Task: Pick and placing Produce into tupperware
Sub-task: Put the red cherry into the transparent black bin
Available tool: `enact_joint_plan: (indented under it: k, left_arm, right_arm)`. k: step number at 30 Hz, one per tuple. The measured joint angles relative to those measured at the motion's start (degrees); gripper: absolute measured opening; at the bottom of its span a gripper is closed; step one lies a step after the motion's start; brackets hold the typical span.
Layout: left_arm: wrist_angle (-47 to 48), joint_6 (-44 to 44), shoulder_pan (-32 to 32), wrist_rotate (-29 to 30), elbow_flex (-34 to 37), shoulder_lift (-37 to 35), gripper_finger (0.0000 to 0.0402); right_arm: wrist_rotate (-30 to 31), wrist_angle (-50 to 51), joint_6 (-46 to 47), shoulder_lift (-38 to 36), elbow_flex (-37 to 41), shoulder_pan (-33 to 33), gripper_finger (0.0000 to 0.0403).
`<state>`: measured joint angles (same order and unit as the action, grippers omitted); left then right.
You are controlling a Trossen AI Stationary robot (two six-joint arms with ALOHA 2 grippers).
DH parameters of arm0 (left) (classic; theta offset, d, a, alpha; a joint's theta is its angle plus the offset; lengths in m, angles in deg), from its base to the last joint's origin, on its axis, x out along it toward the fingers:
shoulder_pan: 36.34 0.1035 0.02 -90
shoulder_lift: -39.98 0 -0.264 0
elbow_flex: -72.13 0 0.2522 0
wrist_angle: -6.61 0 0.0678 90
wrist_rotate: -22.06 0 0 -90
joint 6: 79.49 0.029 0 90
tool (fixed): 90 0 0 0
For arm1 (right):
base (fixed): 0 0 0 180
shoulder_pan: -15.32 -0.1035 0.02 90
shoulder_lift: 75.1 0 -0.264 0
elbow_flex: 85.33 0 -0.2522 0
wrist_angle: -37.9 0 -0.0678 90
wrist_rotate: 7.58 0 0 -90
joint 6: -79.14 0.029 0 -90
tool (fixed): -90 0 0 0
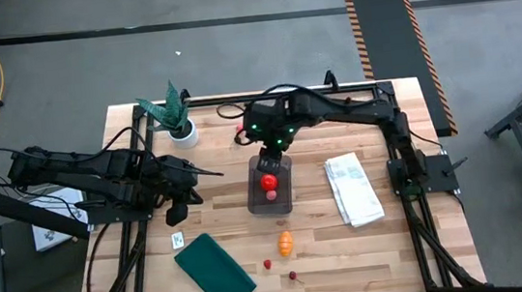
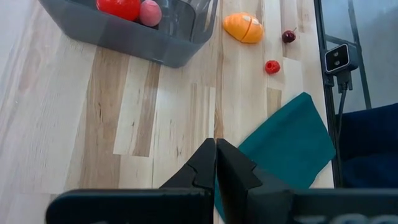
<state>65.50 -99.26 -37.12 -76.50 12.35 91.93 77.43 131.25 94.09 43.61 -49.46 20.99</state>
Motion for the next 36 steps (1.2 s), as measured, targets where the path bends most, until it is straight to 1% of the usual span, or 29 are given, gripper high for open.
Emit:
enact_joint_plan:
  k: [10,18,26,30,33,36]
  left_arm:
    - [0.07,0.0,0.0,-0.01,0.0,0.0,0.0003]
    - [0.19,-0.03,0.0,-2.94,0.0,0.02,0.0003]
    - [0.21,-0.02,0.0,-3.02,0.0,0.0,0.0003]
    - [0.28,-0.02,0.0,-2.99,0.0,0.0,0.0003]
    - [0.45,-0.02,0.0,-3.0,0.0,0.0,0.0003]
    - [0.48,-0.02,0.0,-2.99,0.0,0.0,0.0003]
  right_arm:
    - [-0.81,-2.72,-3.04,5.01,0.0,-0.02,0.0108]
    - [-1.93,-2.92,-4.91,8.49,0.0,-0.02,0.0108]
    - [-2.39,-2.78,-6.43,11.15,0.09,0.26,0.0108]
    - [-2.83,-3.68,-6.43,11.42,2.86,0.97,0.0108]
    - [-5.1,-6.07,-6.42,11.42,6.66,1.44,0.0108]
    - [-5.41,-7.26,-6.35,11.48,9.88,1.48,0.0108]
